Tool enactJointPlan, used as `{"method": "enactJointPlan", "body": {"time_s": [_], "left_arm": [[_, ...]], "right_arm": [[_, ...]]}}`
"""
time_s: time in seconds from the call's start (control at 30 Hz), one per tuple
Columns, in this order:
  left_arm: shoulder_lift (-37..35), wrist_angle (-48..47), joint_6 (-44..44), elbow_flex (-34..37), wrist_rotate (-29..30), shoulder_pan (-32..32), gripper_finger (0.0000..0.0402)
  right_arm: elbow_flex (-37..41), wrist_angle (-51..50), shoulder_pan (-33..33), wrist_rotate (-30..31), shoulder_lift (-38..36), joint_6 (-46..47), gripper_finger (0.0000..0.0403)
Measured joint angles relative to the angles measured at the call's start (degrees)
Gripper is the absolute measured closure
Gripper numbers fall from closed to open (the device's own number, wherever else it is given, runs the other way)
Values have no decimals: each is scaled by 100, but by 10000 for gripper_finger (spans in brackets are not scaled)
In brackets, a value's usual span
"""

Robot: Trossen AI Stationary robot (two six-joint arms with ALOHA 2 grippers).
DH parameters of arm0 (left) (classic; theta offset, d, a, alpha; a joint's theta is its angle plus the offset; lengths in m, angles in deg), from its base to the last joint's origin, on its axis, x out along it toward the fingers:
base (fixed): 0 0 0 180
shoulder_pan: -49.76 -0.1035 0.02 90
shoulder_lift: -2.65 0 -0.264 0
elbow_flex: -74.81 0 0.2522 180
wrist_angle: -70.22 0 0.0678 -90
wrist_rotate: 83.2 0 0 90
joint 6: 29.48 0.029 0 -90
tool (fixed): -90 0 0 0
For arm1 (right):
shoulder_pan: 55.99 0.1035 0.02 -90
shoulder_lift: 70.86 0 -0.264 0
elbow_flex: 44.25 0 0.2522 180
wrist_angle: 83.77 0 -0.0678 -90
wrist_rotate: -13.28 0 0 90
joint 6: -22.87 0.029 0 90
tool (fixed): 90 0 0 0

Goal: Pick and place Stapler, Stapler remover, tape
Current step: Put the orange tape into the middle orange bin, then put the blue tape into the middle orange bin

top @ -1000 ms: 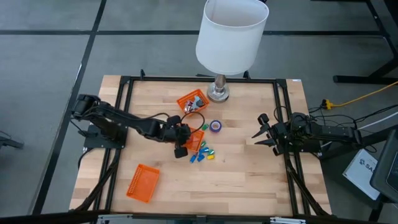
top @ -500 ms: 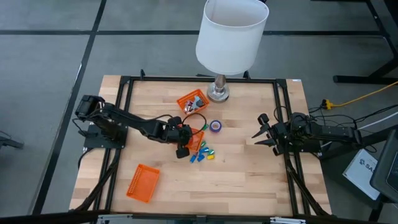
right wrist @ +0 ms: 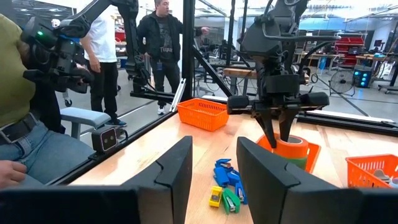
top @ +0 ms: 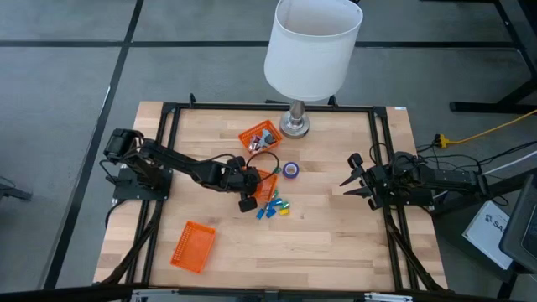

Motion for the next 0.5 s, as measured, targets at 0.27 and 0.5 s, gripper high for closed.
{"method": "enactJointPlan", "body": {"time_s": [0.27,0.5], "left_arm": [[-226,-142,138,-8,228,-47,267],[-400,169,661,-147,300,-51,245]], "right_arm": [[2,5,1,0,0,0,274],[2,4,0,0,0,1,274]]}}
